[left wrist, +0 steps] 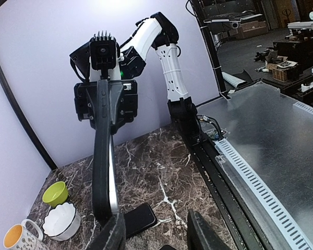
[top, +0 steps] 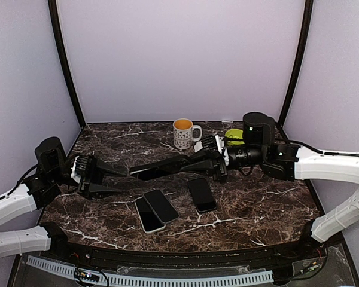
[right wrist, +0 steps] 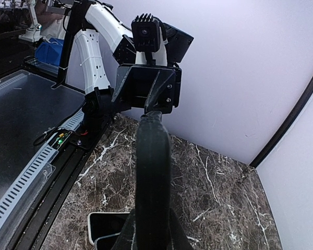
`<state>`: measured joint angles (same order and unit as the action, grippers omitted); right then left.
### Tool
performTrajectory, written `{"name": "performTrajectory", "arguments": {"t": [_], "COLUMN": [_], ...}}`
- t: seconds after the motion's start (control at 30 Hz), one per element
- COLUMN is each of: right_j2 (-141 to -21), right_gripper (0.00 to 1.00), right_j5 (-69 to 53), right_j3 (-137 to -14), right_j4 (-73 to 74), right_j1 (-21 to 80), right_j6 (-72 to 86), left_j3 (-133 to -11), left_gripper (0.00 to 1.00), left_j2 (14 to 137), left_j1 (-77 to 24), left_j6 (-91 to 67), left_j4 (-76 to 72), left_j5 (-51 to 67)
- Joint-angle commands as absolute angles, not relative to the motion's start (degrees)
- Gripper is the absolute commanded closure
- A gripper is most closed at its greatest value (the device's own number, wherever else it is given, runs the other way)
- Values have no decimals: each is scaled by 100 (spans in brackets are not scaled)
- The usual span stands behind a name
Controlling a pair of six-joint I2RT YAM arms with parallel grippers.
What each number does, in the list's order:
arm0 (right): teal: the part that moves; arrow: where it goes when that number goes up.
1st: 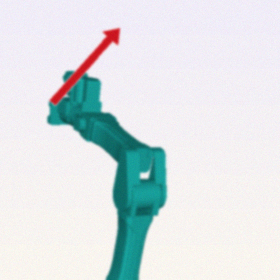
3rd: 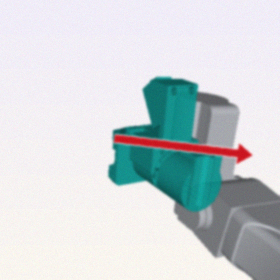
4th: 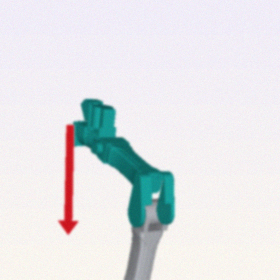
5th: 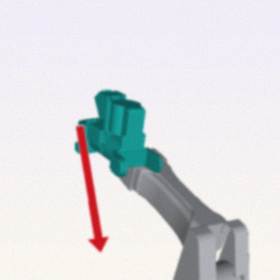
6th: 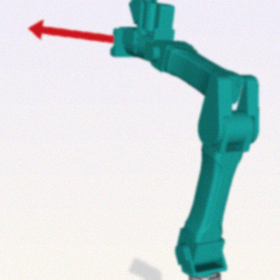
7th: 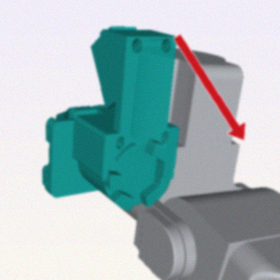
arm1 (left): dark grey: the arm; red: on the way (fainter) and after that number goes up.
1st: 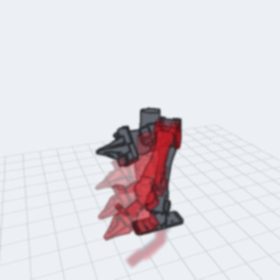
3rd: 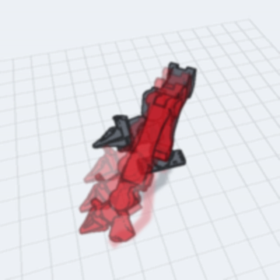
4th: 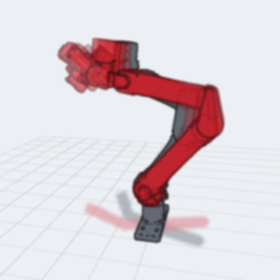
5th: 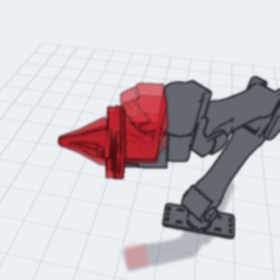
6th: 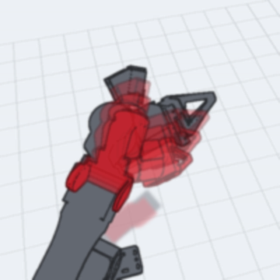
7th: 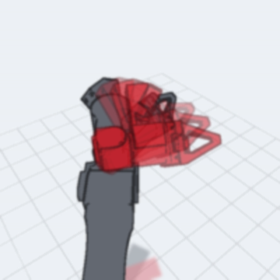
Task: Take the phone out of the phone case
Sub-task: Remove the bottom left corner of the phone case, then pass from the right arm to the left
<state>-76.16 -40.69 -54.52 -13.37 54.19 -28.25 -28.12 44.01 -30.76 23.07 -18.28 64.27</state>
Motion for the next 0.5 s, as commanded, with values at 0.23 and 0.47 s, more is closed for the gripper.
{"name": "performTrajectory", "arguments": {"t": [0.23,0.47], "right_j2": [-7637,-7673], "right_gripper": [100,100], "right_j5": [-4140,-4139], "right_j3": [-5609,-5616], "right_j4": [-2011,-2083], "right_j1": [5552,5597], "right_j6": [-2853,-2830], "left_j3": [-2804,-2806], "left_gripper": [57,57], "left_j2": [4480,4504], "left_j1": [-3079,-3092], "left_j6": [2119,2084], "left_j4": [-2064,-2083], "left_j5": [6629,6644]}}
